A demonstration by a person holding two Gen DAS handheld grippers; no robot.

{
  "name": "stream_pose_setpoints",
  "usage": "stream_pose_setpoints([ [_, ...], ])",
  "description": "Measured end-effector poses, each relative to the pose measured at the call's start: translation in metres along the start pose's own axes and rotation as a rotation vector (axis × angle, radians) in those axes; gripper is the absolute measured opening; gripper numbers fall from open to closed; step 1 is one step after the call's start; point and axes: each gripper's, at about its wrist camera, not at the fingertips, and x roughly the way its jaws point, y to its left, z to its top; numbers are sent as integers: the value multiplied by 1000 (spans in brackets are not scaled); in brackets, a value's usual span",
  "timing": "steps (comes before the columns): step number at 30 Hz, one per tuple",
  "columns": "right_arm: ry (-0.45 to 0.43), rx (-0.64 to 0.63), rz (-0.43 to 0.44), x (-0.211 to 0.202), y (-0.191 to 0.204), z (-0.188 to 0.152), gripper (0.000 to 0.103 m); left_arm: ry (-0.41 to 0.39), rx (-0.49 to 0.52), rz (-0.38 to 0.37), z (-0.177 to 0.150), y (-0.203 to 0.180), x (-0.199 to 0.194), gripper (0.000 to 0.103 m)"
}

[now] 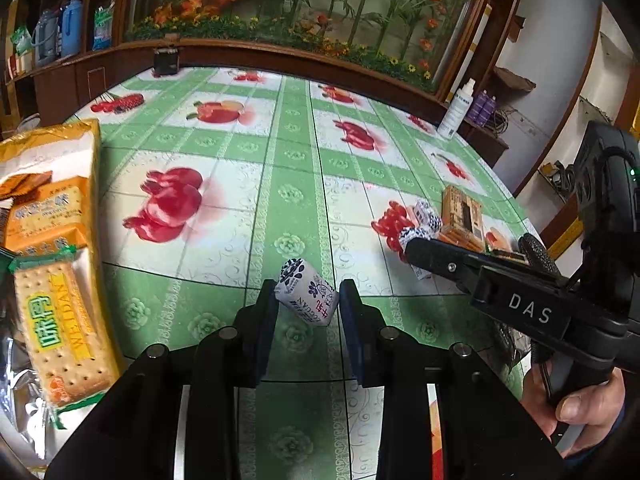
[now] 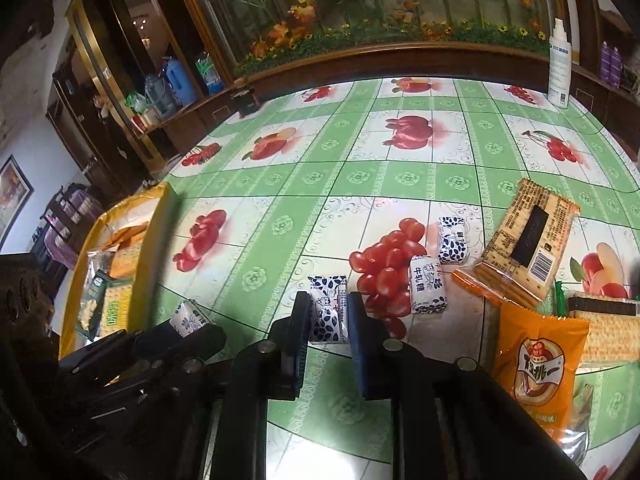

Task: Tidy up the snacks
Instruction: 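Grasp a white-blue candy pack with left tool while right tool grasps another, then carry both candy packs over the cardboard box with both tools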

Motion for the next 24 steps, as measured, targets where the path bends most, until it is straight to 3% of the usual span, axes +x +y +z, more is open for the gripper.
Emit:
stream_pose_setpoints([
  [11,-23,0,50,-8,31,-7,19,-125,-50,6,-2,23,-42,28],
  [20,-76,6,120,-14,83,-12,19,-234,-93,78,-5,65,-90,29],
  [24,-77,-24,175,-12,115,-19,18,-272,-136,143,-8,98,-109,29],
])
